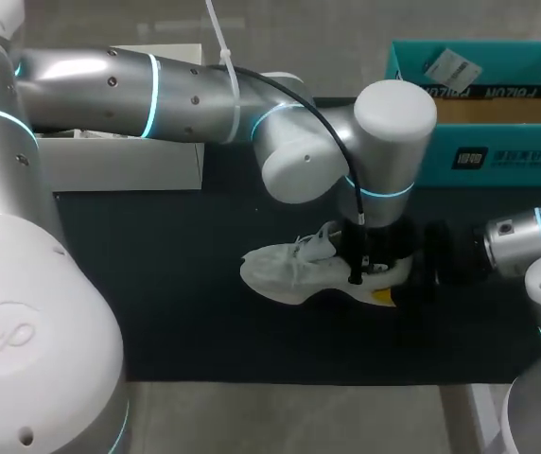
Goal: Take the shoe out of the shoebox, open the shoe tongue, remove and reinsert the insole, then place the shoe into the shoebox
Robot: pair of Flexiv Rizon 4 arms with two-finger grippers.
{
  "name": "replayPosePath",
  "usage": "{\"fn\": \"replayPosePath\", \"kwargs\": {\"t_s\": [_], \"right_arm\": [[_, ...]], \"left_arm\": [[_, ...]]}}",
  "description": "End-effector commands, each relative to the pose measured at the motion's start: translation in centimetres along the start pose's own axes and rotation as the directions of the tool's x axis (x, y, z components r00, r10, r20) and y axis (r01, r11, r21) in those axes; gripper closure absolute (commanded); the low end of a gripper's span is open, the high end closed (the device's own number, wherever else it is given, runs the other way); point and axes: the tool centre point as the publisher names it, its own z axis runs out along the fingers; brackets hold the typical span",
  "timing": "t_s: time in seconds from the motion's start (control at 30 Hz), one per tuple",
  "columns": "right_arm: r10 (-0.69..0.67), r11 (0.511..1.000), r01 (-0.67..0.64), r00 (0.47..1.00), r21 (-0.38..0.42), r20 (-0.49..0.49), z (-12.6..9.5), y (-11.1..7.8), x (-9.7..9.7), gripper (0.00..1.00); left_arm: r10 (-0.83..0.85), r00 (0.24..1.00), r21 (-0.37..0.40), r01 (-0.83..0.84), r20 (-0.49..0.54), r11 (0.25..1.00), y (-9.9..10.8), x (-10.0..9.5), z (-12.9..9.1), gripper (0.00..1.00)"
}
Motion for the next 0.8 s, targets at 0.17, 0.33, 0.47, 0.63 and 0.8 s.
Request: {"fn": "replayPosePath", "kwargs": {"t_s": [0.17,0.33,0.47,0.63,0.8], "right_arm": [[0.0,1.0,0.0,1.0,0.003,0.001,0.5,-0.1,0.3,1.0],[0.0,1.0,0.0,1.0,0.003,0.001,0.5,-0.1,0.3,1.0],[0.0,1.0,0.0,1.0,0.003,0.001,0.5,-0.1,0.3,1.0],[0.0,1.0,0.0,1.0,0.003,0.001,0.5,-0.1,0.3,1.0],[0.0,1.0,0.0,1.0,0.003,0.001,0.5,-0.1,0.3,1.0]], "left_arm": [[-0.024,0.999,0.166,0.029,-0.031,0.986,2.3,0.1,-1.5,1.0],[-0.037,0.999,0.228,0.044,-0.037,0.973,2.9,-0.2,-3.3,1.0],[-0.034,0.999,0.268,0.044,-0.042,0.962,3.3,-0.4,-4.3,1.0],[-0.012,0.996,0.352,0.043,-0.09,0.935,3.7,-0.7,-5.2,1.0],[0.039,0.986,0.468,0.042,-0.163,0.883,4.2,-0.7,-6.0,1.0]]}}
